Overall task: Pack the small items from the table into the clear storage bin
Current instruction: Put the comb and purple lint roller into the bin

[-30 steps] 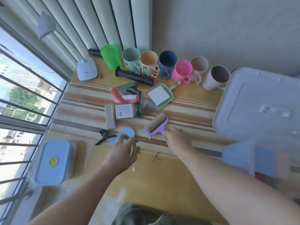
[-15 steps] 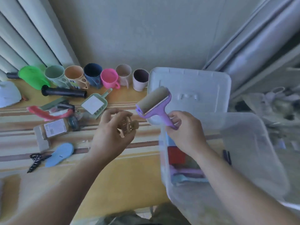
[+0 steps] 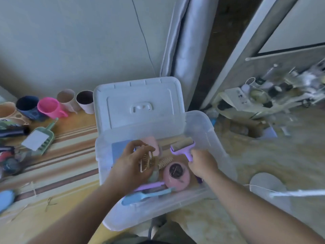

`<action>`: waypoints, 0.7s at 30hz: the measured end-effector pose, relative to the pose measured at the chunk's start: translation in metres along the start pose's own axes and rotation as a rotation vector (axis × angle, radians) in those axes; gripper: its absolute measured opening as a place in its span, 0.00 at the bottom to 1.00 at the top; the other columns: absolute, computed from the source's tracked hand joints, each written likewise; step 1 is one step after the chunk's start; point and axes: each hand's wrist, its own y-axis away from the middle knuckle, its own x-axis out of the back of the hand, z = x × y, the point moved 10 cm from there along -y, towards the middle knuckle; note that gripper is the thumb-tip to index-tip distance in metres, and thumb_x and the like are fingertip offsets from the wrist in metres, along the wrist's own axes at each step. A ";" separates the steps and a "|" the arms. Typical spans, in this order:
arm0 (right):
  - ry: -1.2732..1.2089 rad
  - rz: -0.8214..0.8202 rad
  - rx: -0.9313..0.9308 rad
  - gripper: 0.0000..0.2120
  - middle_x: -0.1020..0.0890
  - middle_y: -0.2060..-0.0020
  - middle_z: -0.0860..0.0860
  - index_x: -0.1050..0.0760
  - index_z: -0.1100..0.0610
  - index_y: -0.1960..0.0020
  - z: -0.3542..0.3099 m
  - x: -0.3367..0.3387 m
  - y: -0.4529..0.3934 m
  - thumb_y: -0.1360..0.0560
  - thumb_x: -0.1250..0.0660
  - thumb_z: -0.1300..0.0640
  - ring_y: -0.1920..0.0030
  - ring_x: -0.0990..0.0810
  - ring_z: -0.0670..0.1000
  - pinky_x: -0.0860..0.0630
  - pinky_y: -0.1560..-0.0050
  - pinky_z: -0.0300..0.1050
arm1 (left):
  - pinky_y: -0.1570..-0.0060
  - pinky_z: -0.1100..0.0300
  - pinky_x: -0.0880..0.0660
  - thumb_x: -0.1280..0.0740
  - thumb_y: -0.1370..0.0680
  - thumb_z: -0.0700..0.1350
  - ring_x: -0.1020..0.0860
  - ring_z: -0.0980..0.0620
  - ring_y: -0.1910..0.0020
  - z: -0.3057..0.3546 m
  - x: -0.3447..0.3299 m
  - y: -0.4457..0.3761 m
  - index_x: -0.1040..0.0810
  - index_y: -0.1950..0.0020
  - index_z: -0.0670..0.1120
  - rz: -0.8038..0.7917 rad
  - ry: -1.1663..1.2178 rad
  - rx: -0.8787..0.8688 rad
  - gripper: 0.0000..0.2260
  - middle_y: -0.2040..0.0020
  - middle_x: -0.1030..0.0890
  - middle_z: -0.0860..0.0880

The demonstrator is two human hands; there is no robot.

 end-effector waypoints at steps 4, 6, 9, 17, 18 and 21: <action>0.051 -0.083 0.017 0.13 0.17 0.41 0.58 0.21 0.50 0.39 -0.004 -0.023 -0.027 0.20 0.35 0.62 0.41 0.16 0.61 0.30 0.53 0.45 | 0.61 0.78 0.33 0.20 0.30 0.54 0.21 0.58 0.60 0.000 -0.030 0.007 0.25 0.36 0.63 -0.116 -0.079 0.028 0.25 0.37 0.29 0.57; -0.020 -0.079 0.028 0.13 0.18 0.41 0.59 0.22 0.57 0.35 -0.003 -0.031 -0.042 0.17 0.39 0.60 0.41 0.18 0.61 0.31 0.52 0.45 | 0.61 0.77 0.32 0.21 0.30 0.55 0.21 0.57 0.59 -0.003 -0.040 0.009 0.26 0.36 0.64 -0.150 -0.107 0.052 0.26 0.36 0.28 0.56; -0.032 -0.111 0.031 0.14 0.18 0.39 0.61 0.22 0.60 0.34 0.004 -0.038 -0.056 0.14 0.42 0.59 0.39 0.19 0.62 0.33 0.51 0.45 | 0.62 0.75 0.30 0.21 0.30 0.55 0.21 0.56 0.56 -0.007 -0.055 0.011 0.30 0.32 0.65 -0.201 -0.173 0.079 0.30 0.34 0.28 0.55; -0.590 -0.167 0.115 0.08 0.13 0.56 0.46 0.16 0.50 0.51 -0.032 -0.009 -0.031 0.24 0.28 0.47 0.52 0.15 0.48 0.23 0.52 0.44 | 0.51 0.56 0.20 0.24 0.28 0.60 0.21 0.52 0.49 -0.021 -0.069 0.004 0.40 0.21 0.61 -0.175 -0.126 0.232 0.40 0.40 0.24 0.57; -0.743 -0.270 0.138 0.12 0.12 0.58 0.46 0.15 0.49 0.51 -0.041 -0.010 -0.020 0.26 0.26 0.42 0.56 0.15 0.44 0.23 0.53 0.44 | 0.50 0.57 0.21 0.25 0.27 0.61 0.21 0.52 0.49 -0.020 -0.071 0.000 0.37 0.22 0.59 -0.158 -0.108 0.241 0.37 0.40 0.24 0.56; -0.836 -0.501 0.252 0.16 0.11 0.55 0.50 0.15 0.45 0.47 -0.066 -0.011 0.013 0.31 0.24 0.38 0.57 0.14 0.45 0.18 0.51 0.46 | 0.49 0.56 0.20 0.24 0.28 0.58 0.20 0.53 0.50 -0.012 -0.086 -0.011 0.30 0.28 0.55 -0.157 -0.004 0.250 0.31 0.40 0.23 0.53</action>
